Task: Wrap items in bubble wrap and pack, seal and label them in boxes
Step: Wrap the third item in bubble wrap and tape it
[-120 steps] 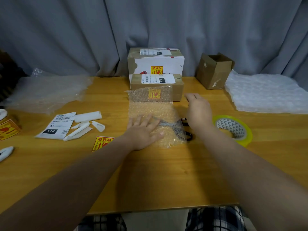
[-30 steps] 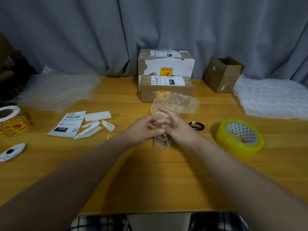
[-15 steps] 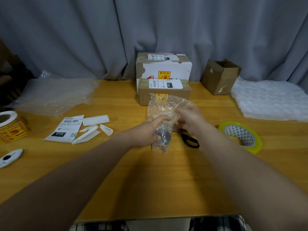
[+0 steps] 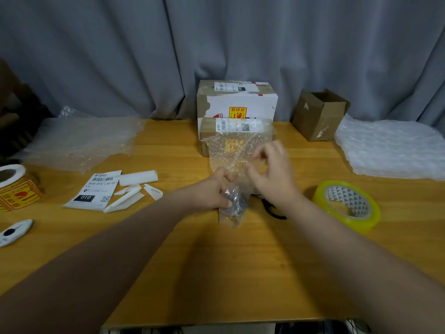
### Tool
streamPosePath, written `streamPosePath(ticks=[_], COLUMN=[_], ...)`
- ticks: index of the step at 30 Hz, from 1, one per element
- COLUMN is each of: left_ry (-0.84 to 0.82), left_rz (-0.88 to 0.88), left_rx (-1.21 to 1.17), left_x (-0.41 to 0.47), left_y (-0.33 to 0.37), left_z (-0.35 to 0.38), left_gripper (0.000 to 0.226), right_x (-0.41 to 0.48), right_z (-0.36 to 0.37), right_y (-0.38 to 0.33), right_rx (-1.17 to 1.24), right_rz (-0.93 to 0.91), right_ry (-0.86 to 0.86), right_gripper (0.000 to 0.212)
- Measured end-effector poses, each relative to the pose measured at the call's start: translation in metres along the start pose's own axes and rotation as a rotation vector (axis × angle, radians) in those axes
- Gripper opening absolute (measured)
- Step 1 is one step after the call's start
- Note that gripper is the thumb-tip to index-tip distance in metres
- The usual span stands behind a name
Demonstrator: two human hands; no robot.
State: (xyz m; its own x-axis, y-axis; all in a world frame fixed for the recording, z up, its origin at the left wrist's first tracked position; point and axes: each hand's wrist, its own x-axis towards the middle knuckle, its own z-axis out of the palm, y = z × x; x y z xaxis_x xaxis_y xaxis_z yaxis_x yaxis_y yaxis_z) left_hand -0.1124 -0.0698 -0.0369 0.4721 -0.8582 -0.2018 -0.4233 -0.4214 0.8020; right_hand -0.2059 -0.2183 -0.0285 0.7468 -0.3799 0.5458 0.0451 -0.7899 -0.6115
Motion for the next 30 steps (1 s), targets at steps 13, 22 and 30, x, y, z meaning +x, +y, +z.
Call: streamPosePath(ticks=[13, 22, 30], left_ry=[0.254, 0.307, 0.208], left_rz=[0.271, 0.858, 0.721], left_rx=[-0.005, 1.069, 1.006], left_x=[-0.018, -0.027, -0.019], left_y=[-0.035, -0.048, -0.034], left_z=[0.008, -0.008, -0.008], left_gripper=[0.018, 0.028, 0.043], right_x=[-0.044, -0.039, -0.038], right_z=[0.019, 0.018, 0.010], right_y=[0.002, 0.006, 0.007], right_rx=[-0.092, -0.080, 0.009], right_rz=[-0.007, -0.059, 0.002], right_ry=[-0.542, -0.548, -0.589], right_gripper=[0.032, 0.035, 0.056])
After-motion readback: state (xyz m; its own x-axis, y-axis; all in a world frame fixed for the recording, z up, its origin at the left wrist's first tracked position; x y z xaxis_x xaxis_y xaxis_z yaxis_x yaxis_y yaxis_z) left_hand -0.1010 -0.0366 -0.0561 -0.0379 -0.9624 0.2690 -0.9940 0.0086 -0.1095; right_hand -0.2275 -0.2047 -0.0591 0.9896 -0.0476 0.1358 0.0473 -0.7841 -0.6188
